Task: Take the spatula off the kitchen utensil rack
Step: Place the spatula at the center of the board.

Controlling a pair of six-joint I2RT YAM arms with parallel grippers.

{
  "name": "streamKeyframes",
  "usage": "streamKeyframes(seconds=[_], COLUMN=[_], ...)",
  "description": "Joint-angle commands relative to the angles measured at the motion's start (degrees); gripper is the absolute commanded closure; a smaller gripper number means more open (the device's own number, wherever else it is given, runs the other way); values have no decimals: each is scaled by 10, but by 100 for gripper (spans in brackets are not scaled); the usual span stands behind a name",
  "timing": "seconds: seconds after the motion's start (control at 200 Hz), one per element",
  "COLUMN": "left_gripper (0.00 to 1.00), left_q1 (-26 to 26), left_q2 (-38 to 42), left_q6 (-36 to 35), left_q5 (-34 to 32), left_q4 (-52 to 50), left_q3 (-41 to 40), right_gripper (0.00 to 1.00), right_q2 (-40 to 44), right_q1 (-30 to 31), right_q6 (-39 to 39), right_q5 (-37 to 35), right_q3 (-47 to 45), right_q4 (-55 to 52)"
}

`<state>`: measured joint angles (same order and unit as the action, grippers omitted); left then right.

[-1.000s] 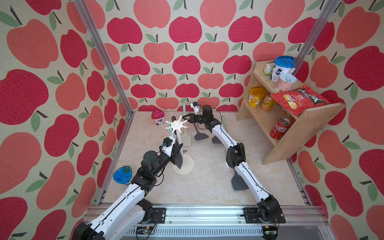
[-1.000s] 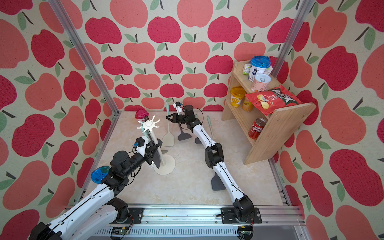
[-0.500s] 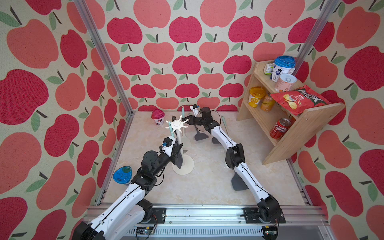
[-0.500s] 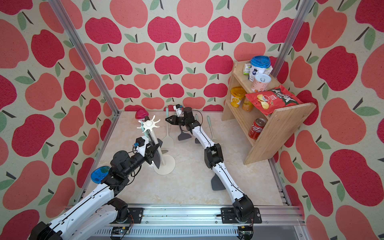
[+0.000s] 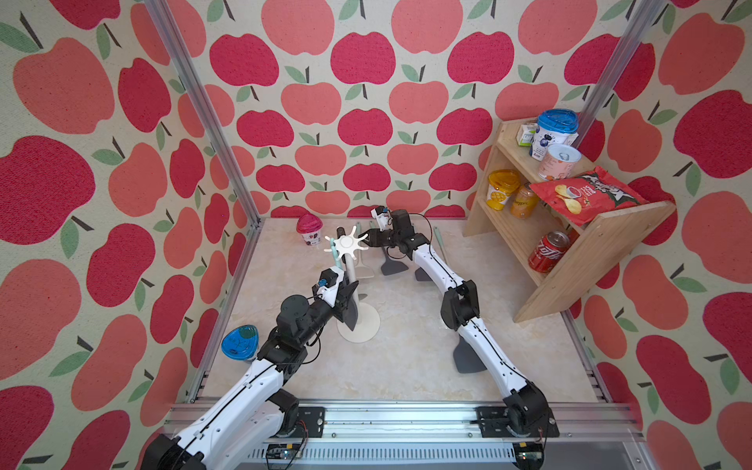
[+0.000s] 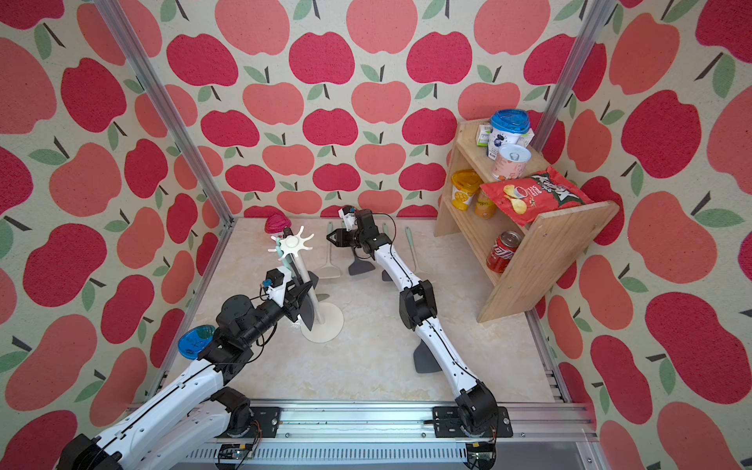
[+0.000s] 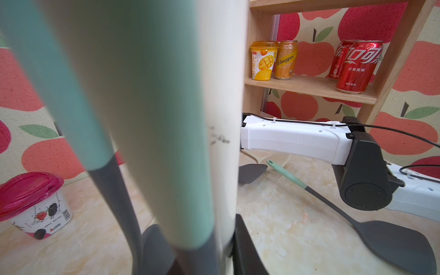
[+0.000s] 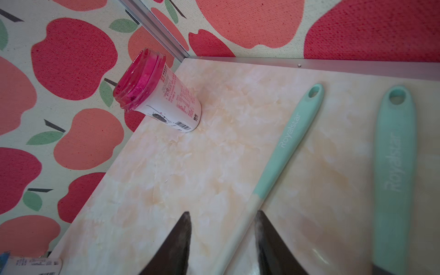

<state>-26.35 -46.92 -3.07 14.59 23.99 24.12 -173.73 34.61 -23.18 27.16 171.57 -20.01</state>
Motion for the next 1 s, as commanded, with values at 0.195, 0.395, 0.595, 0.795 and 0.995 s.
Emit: streamKeyframes(seconds=[0.195,0.395,0.595,0.795,0.995], left_gripper=[100,100,100,100,100], left_q1=[6,6,6,6,7], left_q2=[-16,-16,-27,-36,-34], left_q6=[-33,-35,-36,-40,-39], left_q5=[-18,-20,-15,-12,-8], left_q4=[-98,-92,-79,-65,-63], left_q3=[-11,-13,-13,-14,-14], right_gripper=[51,49,47,47,46], right_q2=[115,237,423,490,588], right_q1=[46,29,29,46,59], right_q6=[206,183,189,201,191], right_q5=[-185,-177,-194,-185,-148], right_q3=[19,-171,-504,-554,-664], right_q4=[-90,-51,120,101,146])
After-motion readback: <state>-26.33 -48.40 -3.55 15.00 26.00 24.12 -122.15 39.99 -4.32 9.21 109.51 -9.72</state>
